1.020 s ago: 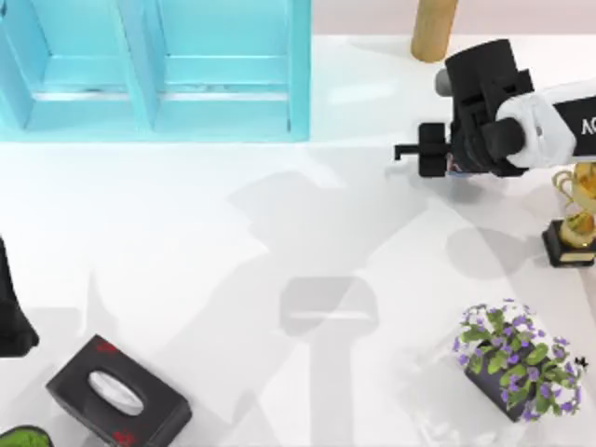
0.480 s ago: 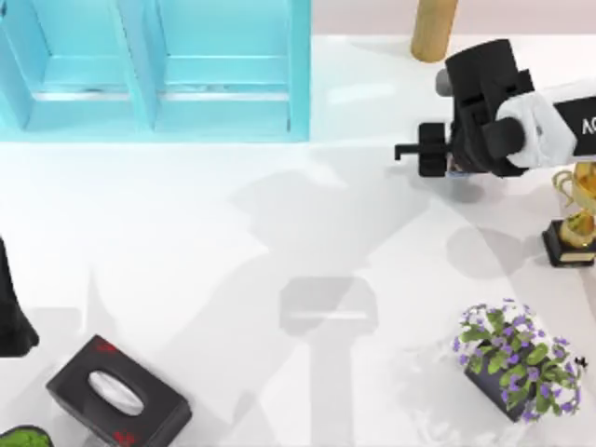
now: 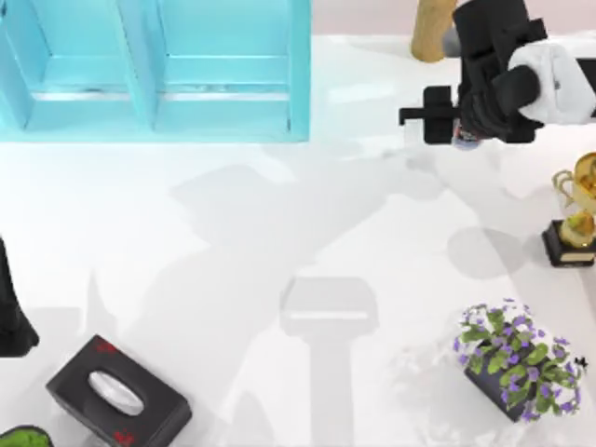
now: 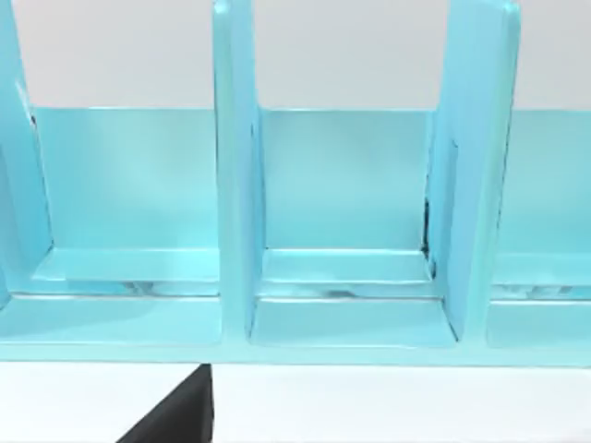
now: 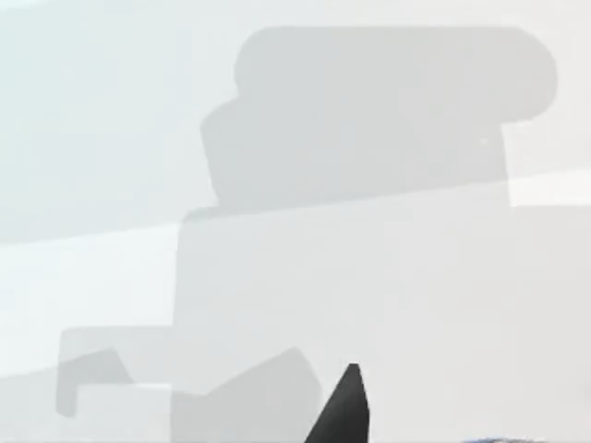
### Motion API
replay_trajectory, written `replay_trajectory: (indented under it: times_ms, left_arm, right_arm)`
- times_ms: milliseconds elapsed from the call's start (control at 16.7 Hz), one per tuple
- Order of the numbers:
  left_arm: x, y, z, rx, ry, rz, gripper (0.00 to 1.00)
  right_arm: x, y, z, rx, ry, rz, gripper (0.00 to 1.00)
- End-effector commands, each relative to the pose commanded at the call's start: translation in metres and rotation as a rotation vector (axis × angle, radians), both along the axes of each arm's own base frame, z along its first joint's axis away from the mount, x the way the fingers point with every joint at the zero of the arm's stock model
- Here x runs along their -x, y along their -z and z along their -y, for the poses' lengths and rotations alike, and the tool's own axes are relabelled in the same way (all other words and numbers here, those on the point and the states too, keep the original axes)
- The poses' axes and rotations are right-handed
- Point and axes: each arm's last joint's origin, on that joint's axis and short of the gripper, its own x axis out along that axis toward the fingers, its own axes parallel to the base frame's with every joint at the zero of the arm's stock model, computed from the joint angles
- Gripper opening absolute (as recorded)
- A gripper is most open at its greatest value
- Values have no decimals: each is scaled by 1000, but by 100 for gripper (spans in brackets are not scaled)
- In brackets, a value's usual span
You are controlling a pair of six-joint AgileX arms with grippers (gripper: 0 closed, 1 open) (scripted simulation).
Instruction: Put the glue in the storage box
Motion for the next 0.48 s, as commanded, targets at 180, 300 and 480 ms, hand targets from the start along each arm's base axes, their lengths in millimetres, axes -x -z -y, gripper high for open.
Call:
replay_trajectory:
  times_ms: [180, 300, 480]
  left_arm:
    - [0, 0, 0, 0, 0, 0, 100]
    - [0, 0, 0, 0, 0, 0, 100]
    - [0, 0, 0, 0, 0, 0, 100]
  right_arm:
    - [2, -25, 1, -1, 2, -8, 0]
    - [4, -42, 1, -2, -1, -3, 0]
    - [4, -47, 1, -2, -3, 2, 0]
